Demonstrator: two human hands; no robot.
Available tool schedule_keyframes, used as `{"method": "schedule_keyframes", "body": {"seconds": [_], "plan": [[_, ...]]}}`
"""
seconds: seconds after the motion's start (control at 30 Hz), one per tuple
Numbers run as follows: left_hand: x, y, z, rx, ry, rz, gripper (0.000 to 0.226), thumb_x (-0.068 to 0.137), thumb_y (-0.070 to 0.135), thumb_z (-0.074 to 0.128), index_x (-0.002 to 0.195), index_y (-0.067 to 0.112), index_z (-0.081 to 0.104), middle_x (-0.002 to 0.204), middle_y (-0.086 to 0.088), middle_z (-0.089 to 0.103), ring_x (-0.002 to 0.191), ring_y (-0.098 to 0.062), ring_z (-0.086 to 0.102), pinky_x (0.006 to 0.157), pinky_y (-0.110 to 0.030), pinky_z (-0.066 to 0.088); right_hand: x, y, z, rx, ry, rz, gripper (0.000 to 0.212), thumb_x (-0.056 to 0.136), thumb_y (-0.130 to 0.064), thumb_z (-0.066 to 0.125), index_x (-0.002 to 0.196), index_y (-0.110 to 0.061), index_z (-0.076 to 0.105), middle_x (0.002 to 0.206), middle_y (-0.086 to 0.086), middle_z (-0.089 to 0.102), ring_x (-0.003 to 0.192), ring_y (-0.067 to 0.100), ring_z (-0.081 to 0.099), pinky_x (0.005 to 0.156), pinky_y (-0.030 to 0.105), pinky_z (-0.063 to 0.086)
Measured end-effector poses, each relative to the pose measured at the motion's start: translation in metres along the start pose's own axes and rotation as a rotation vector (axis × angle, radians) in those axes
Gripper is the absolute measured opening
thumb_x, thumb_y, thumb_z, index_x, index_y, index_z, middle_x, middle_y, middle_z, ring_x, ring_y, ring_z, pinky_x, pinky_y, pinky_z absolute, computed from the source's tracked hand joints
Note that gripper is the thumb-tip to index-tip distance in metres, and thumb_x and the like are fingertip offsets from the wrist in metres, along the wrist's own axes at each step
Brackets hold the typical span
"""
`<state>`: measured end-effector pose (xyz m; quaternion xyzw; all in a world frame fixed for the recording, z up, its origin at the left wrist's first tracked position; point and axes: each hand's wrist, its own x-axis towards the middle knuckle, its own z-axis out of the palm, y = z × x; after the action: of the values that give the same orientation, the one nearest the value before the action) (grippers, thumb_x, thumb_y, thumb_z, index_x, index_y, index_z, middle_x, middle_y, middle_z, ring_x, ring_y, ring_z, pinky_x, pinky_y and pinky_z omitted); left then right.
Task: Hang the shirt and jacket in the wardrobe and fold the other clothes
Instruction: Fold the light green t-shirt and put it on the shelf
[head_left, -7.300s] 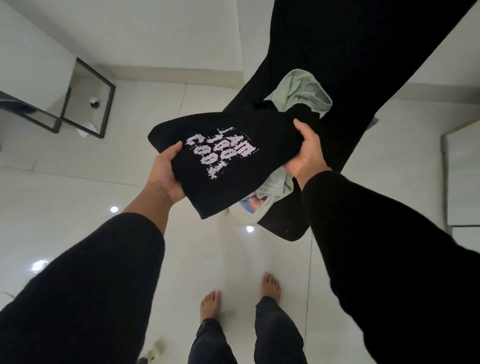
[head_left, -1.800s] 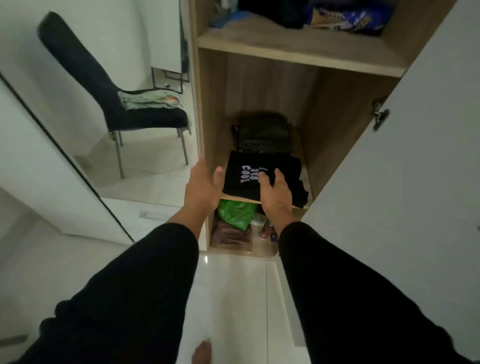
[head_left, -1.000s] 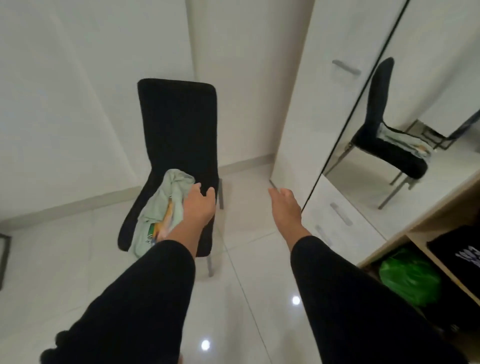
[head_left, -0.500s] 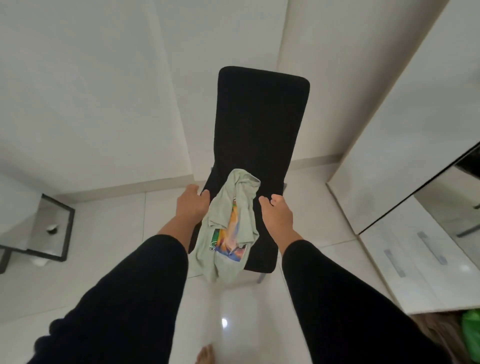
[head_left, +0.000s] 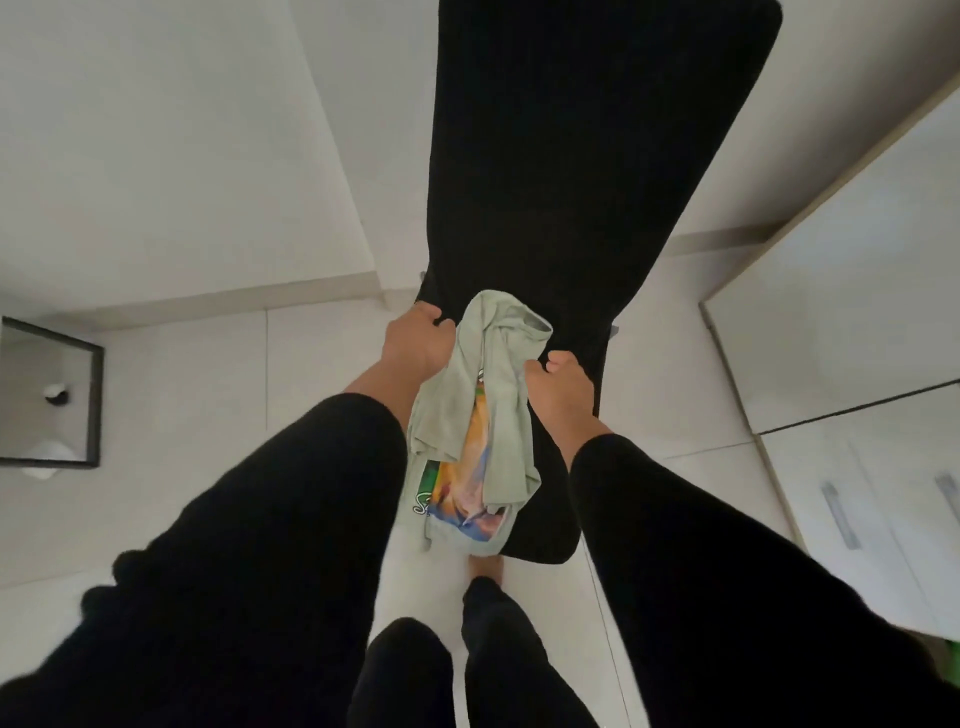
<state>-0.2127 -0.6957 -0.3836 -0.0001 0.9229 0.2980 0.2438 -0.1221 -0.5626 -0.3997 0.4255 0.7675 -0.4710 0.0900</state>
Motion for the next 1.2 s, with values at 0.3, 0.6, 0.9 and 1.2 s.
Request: {"method": "schedule_keyframes", "body": {"seconds": [0.3, 0.6, 0.9, 1.2], "plan": [[0.116, 0.000, 0.055, 0.129, -0.105, 0.013, 0.031, 0.096, 0.027, 0.041, 0.121, 0.013, 0.052, 0.113, 0.000, 0.056, 0.101, -0.023, 0.053, 0.079, -0.025, 0.035, 0.103, -0.003, 0.057, -0.142, -0.087, 0.063, 0.038, 0.096, -0.022, 0.044, 0.131, -0.011, 0.051, 0.130, 0.007, 0.055, 0.112, 0.021, 0.055, 0.078, 0.017, 0.037], [0.199, -0.018, 0.119, 0.020, -0.048, -0.019, 0.053, 0.091, 0.027, 0.054, 0.140, 0.017, 0.037, 0.133, -0.008, 0.050, 0.112, -0.027, 0.057, 0.092, -0.039, 0.049, 0.189, 0.017, 0.126, -0.093, 0.003, 0.115, 0.033, 0.095, -0.029, 0.049, 0.121, -0.012, 0.058, 0.119, 0.003, 0.061, 0.107, 0.019, 0.060, 0.079, 0.023, 0.045], [0.222, -0.040, 0.136, -0.041, -0.016, 0.050, 0.016, 0.092, 0.029, 0.053, 0.103, 0.018, 0.054, 0.087, 0.001, 0.059, 0.070, -0.010, 0.053, 0.058, -0.021, 0.038, 0.213, 0.031, 0.155, -0.069, 0.175, 0.073, 0.029, 0.086, -0.040, 0.059, 0.102, -0.015, 0.062, 0.111, 0.002, 0.060, 0.096, 0.018, 0.061, 0.087, 0.038, 0.053], [0.198, -0.029, 0.125, -0.160, -0.130, 0.124, 0.026, 0.100, 0.028, 0.036, 0.115, 0.017, 0.055, 0.092, 0.001, 0.055, 0.078, -0.011, 0.052, 0.066, -0.023, 0.039, 0.200, 0.024, 0.148, 0.041, 0.130, 0.129, 0.014, 0.084, -0.038, 0.049, 0.076, -0.030, 0.055, 0.087, -0.004, 0.062, 0.089, 0.021, 0.063, 0.087, 0.046, 0.052]]}}
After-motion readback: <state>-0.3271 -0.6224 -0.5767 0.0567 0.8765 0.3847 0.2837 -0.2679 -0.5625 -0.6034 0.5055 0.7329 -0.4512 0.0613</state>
